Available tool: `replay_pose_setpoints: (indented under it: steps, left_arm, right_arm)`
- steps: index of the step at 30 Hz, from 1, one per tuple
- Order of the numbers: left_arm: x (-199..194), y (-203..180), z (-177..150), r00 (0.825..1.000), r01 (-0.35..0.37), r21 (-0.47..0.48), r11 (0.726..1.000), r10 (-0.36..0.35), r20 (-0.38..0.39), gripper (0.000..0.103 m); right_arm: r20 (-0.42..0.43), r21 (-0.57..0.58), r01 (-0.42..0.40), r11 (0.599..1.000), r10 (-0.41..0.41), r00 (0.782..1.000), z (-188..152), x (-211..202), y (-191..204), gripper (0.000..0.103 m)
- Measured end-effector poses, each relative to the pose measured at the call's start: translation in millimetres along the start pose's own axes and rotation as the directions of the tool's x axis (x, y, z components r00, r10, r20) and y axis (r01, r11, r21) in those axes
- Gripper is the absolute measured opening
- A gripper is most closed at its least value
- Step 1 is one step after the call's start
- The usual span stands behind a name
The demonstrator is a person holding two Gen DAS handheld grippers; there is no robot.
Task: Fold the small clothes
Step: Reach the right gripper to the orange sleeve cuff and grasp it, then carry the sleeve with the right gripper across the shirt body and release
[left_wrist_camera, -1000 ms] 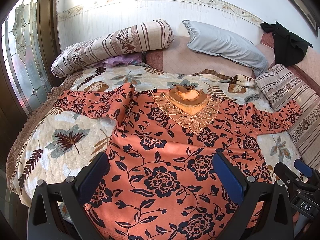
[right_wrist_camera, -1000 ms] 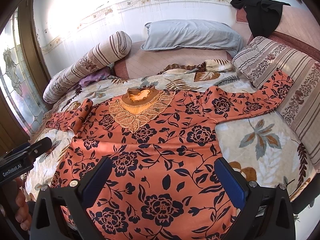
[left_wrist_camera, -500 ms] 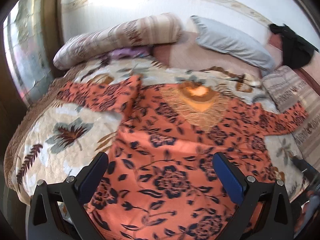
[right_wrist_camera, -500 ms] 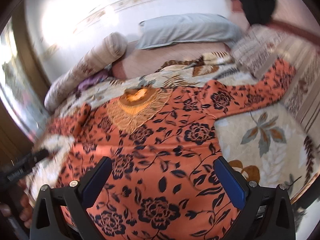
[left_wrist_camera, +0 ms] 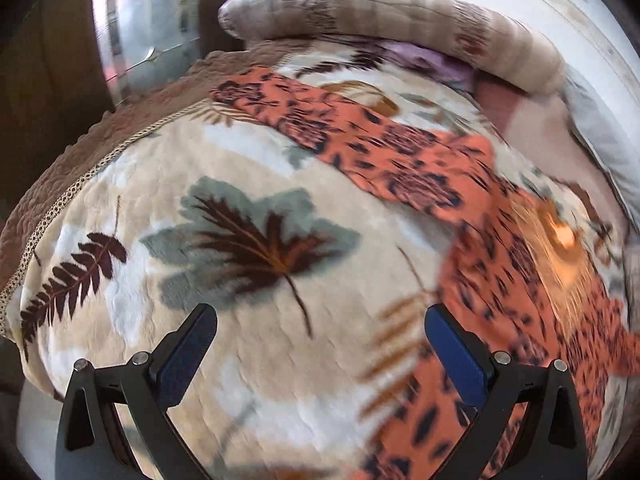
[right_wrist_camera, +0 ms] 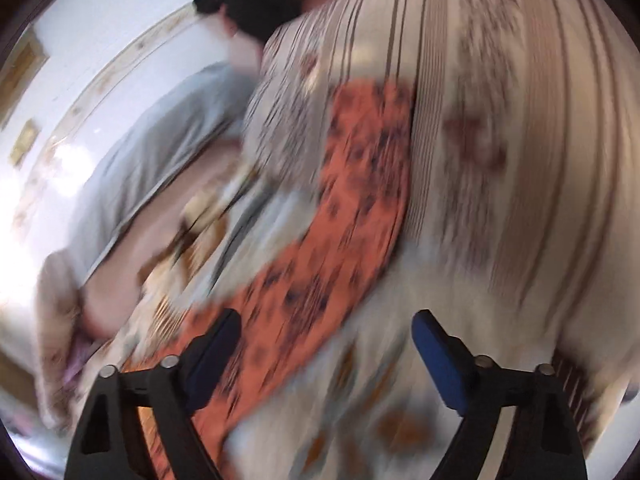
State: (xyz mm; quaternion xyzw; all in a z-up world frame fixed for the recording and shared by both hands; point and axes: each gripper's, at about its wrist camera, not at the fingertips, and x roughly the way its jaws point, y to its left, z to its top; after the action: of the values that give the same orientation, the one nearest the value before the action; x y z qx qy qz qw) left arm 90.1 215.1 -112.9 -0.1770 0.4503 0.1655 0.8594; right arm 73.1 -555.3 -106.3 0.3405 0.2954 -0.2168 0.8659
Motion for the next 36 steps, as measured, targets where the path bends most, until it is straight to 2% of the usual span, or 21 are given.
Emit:
replay_pose_setpoints:
  steps: [3,7,9,10,12,13,14,17,19,21,22,24,26,28,30,32,34,36]
  left_arm:
    - [14.7,12.0,8.9,1.000,-0.014,-0.036,0.999,0.014,0.017,0.103]
    - [41.9,30.7,6.0,0.999,-0.045,-0.105,0.993,0.042,-0.032,0.103]
    - [44.6,32.7,4.2,0.999,-0.051,-0.111,0.993,0.049,-0.017,0.103]
    - [44.3,31.6,3.6,0.998,-0.055,-0.106,0.993,0.054,-0.013,0.103]
    - [47.7,29.9,0.4,0.998,-0.067,-0.084,0.994,0.066,-0.017,0.103]
    - [49.4,28.4,-1.5,0.997,-0.076,-0.069,0.995,0.075,-0.016,0.103]
    - [51.1,27.3,-3.1,0.996,-0.084,-0.061,0.995,0.083,-0.015,0.103]
    - [55.0,26.5,-4.1,0.995,-0.097,-0.046,0.994,0.097,-0.014,0.103]
    - [54.9,26.3,-4.5,0.995,-0.098,-0.039,0.994,0.098,-0.020,0.103]
    - [55.2,27.6,-3.9,0.996,-0.084,-0.039,0.996,0.083,-0.021,0.103]
    - [54.7,29.7,-3.2,0.997,-0.072,-0.046,0.996,0.071,-0.020,0.103]
    - [52.6,31.5,-3.5,0.998,-0.056,-0.055,0.997,0.055,-0.019,0.103]
    - [51.4,32.3,-3.8,0.999,-0.049,-0.059,0.997,0.048,-0.018,0.103]
    - [51.0,32.0,-3.8,0.999,-0.048,-0.054,0.997,0.047,-0.018,0.103]
    - [50.8,31.6,-4.1,0.999,-0.047,-0.048,0.998,0.046,-0.019,0.103]
    - [50.2,31.7,-4.5,0.999,-0.039,-0.036,0.999,0.038,-0.022,0.103]
    - [49.5,33.0,-4.7,0.999,-0.026,-0.032,0.999,0.025,-0.024,0.103]
    - [48.6,34.7,-4.6,1.000,-0.012,-0.032,0.999,0.012,-0.025,0.103]
  right_arm:
    - [0.108,-0.063,0.117,0.991,-0.109,0.988,52.2,14.2,6.2,0.088]
    - [0.129,-0.116,0.290,0.950,-0.275,0.953,86.3,51.5,12.0,0.086]
    - [0.130,-0.144,0.373,0.916,-0.356,0.925,93.5,72.0,12.0,0.077]
    - [0.130,-0.159,0.403,0.902,-0.385,0.914,93.2,79.6,12.0,0.069]
    - [0.136,-0.195,0.461,0.866,-0.442,0.887,93.7,89.8,14.9,0.047]
    - [0.130,-0.205,0.478,0.854,-0.460,0.878,94.1,91.4,16.0,0.023]
    - [0.114,-0.200,0.464,0.863,-0.450,0.886,95.9,90.8,16.5,0.013]
    - [0.112,-0.217,0.395,0.893,-0.380,0.918,91.2,74.2,35.3,0.007]
    - [0.121,-0.245,0.302,0.921,-0.280,0.952,90.9,53.1,66.1,0.006]
    - [0.131,-0.281,0.157,0.947,-0.124,0.984,87.1,20.3,116.9,0.006]
    - [0.132,-0.301,0.108,0.948,-0.071,0.989,80.0,5.6,136.5,0.006]
    - [0.120,-0.346,-0.054,0.937,0.102,0.988,62.2,-31.8,194.2,0.006]
    - [0.084,-0.382,-0.209,0.900,0.259,0.962,34.1,-66.0,245.8,0.007]
    - [0.015,-0.405,-0.364,0.839,0.404,0.915,-10.5,-94.7,296.4,0.007]
    - [-0.070,-0.417,-0.481,0.771,0.500,0.863,-65.2,-110.1,339.8,0.007]
    - [-0.150,-0.394,-0.563,0.727,0.553,0.820,-120.3,-109.3,368.6,0.008]
    - [-0.279,-0.361,-0.609,0.707,0.541,0.793,-184.0,-87.1,390.8,0.011]
    - [-0.393,-0.351,-0.627,0.695,0.498,0.773,-242.2,-55.7,399.4,0.040]
